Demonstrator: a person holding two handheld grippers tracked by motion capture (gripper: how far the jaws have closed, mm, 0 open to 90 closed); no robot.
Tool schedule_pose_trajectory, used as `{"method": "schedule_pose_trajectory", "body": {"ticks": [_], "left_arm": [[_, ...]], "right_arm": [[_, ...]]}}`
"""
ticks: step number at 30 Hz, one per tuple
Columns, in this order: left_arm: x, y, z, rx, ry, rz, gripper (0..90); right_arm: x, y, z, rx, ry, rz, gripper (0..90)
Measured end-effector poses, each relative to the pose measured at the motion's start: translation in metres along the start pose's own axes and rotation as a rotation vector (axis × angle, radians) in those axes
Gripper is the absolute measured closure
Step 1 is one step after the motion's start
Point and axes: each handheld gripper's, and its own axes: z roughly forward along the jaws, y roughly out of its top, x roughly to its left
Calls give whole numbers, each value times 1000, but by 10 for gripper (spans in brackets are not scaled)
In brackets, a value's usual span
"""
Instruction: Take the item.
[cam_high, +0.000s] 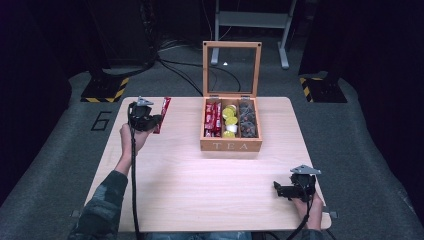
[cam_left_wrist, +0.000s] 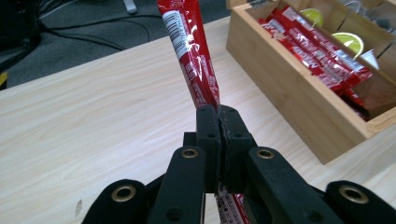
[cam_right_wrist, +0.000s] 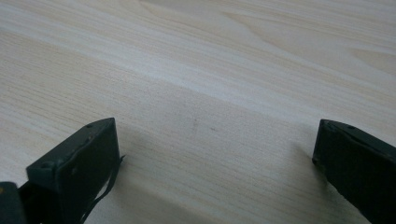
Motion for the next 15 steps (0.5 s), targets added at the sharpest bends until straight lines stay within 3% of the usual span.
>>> {"method": "schedule_pose_trajectory", "body": {"ticks": [15], "left_arm": [[20,-26,8,40,25,-51,879]], "right_arm": [[0,0,0,0,-1,0,0]]}}
